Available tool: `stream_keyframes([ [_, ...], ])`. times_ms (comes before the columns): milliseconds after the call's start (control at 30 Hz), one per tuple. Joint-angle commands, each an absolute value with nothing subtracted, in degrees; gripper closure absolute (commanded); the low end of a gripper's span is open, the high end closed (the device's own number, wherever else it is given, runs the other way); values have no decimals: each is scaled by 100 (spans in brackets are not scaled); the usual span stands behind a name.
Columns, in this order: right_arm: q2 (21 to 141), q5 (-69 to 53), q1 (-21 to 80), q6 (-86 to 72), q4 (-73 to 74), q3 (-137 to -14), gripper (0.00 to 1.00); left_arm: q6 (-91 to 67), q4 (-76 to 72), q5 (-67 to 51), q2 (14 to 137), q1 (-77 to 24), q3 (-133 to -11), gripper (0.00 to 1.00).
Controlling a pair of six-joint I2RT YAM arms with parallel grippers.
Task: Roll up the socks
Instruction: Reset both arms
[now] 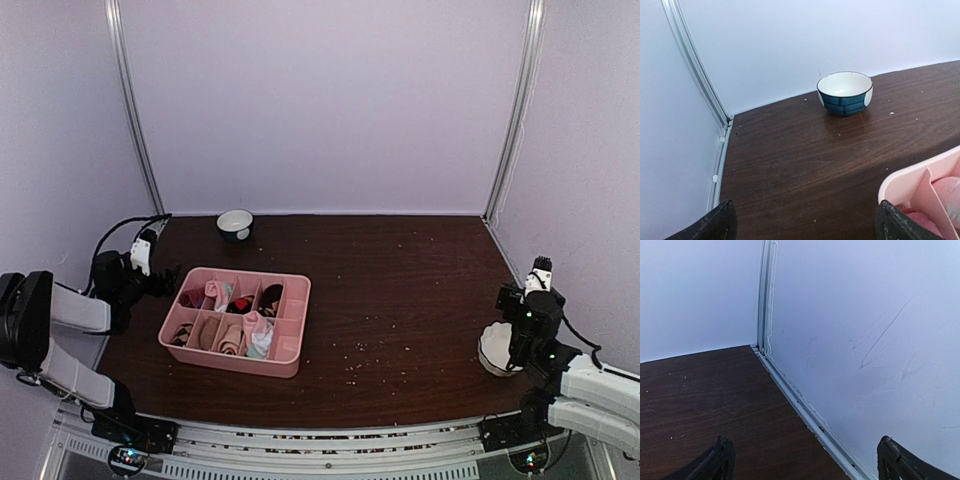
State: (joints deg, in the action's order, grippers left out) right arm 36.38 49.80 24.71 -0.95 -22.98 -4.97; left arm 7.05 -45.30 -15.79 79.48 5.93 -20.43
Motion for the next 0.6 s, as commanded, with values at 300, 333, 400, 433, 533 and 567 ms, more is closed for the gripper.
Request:
stream_keyframes([
  [300, 7029, 1719, 580, -285, -5938, -1187, 0, 268, -5845, -711, 8159, 545, -1868, 2],
  [333, 7264, 1560, 550, -284, -6094, -1204, 0, 265, -5826, -696, 8149, 545, -1872, 2],
  [400, 7795, 958, 542, -3, -6787, -1151, 0, 270, -5868, -709, 8163, 545, -1872, 2],
  [433, 7841, 831, 545, 86, -6823, -1201, 0, 266, -5867, -709, 8159, 545, -1872, 2],
  [533, 7800, 789, 456, -78, -6110, -1496, 0, 255, -5854, -671, 8165, 544, -1879, 2],
  [567, 7805, 728, 420, -98, -6136, -1492, 0, 259, -5847, -672, 8164, 543, -1886, 2],
])
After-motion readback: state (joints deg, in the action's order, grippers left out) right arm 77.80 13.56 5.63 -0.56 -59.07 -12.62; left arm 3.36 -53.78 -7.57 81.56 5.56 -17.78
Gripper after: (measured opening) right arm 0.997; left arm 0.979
